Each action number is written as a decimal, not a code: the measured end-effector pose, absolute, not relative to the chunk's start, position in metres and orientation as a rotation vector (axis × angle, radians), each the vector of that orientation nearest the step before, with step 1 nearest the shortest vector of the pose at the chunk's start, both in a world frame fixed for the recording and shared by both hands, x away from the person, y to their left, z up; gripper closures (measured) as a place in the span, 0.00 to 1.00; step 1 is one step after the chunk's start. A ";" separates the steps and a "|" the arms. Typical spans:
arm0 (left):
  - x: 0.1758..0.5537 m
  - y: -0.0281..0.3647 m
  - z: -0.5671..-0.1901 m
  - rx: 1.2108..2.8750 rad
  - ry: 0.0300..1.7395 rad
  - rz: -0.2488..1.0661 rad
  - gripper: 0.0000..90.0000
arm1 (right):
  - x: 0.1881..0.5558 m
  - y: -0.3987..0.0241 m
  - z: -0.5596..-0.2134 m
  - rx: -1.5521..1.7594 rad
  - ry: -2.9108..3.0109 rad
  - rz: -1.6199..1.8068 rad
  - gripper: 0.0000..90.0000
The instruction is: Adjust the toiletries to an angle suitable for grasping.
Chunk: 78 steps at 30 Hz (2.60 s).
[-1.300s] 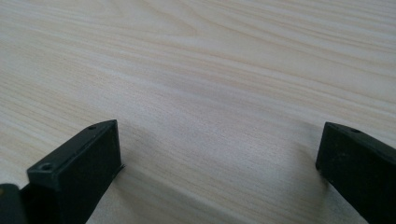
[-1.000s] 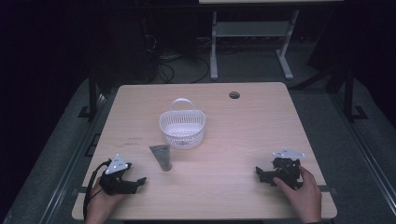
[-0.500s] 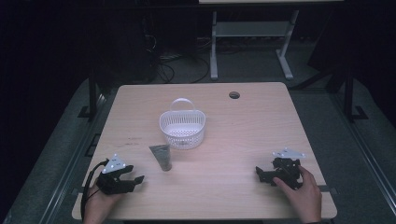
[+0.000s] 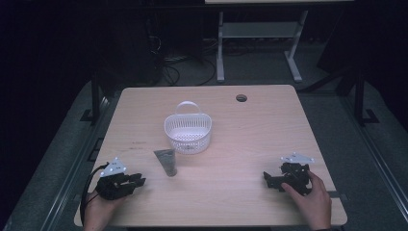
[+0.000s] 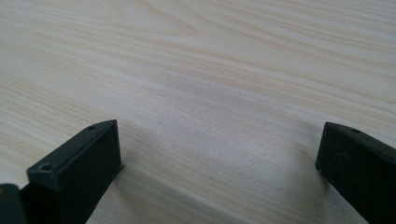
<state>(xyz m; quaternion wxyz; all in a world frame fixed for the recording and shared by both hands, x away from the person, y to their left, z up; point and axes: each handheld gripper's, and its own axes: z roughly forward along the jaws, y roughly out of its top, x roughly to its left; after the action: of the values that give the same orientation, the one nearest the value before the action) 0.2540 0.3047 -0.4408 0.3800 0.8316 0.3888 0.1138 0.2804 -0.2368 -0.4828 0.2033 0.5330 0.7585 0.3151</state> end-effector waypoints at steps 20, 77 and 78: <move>0.254 0.299 -0.410 2.113 0.969 0.236 0.99 | 0.280 -0.237 -0.483 1.487 2.116 0.879 0.00; 0.290 0.263 -0.351 2.103 0.831 0.251 1.00 | 0.281 -0.237 -0.483 1.488 2.114 0.880 0.00; 0.291 0.262 -0.351 2.103 0.830 0.250 1.00 | 0.281 -0.237 -0.483 1.489 2.113 0.880 0.00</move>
<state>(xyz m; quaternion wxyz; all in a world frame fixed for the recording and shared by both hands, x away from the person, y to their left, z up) 0.2907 0.2624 -0.3510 0.4201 0.8390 0.3313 0.0997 0.2807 -0.2367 -0.4829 0.2040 0.5338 0.7576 0.3154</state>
